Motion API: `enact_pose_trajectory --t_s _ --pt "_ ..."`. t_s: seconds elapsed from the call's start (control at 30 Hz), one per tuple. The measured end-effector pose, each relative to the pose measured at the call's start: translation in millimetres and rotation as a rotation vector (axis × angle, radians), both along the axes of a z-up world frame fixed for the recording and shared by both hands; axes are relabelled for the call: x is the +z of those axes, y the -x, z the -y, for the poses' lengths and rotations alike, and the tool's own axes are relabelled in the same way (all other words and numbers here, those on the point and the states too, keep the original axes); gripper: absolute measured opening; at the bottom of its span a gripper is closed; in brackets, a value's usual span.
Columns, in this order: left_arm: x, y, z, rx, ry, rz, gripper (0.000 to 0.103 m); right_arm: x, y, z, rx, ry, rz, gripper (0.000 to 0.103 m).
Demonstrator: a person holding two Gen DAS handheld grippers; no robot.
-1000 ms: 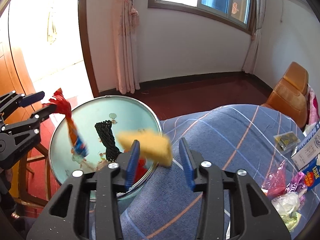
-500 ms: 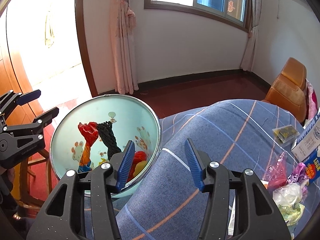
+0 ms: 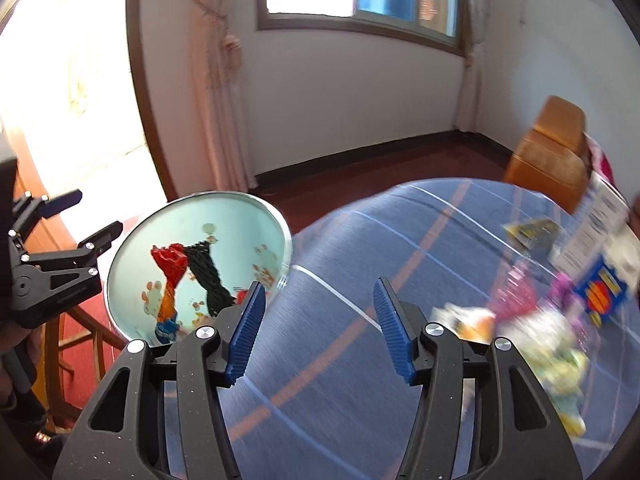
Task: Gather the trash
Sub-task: 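Move the left tool to the white paper snack bag and grasp it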
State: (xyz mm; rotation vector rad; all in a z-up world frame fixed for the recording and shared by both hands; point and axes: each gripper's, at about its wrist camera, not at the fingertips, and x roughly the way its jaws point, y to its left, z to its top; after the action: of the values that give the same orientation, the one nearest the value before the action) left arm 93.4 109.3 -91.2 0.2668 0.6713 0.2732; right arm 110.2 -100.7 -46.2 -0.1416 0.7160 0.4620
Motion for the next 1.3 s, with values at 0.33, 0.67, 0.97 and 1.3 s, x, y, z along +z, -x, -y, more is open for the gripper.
enact_pose_trajectory --t_s 0.33,0.67,0.97,1.3 --pt "-5 6 84 -0.213 0.03 -0.036 0.076 4 54 158 -0.347 -0.072 0.011 0.065" --pt "0 -10 187 -0.406 0.031 -0.049 0.083 -27 94 251 -0.555 -0.107 -0.031 0.069" --pt "-18 -46 262 -0.461 0.012 -0.136 0.083 -27 102 275 -0.619 -0.122 -0.001 0.074" --pt "-34 -77 263 -0.466 0.099 -0.263 0.053 -24 99 275 -0.612 -0.147 0.007 0.076"
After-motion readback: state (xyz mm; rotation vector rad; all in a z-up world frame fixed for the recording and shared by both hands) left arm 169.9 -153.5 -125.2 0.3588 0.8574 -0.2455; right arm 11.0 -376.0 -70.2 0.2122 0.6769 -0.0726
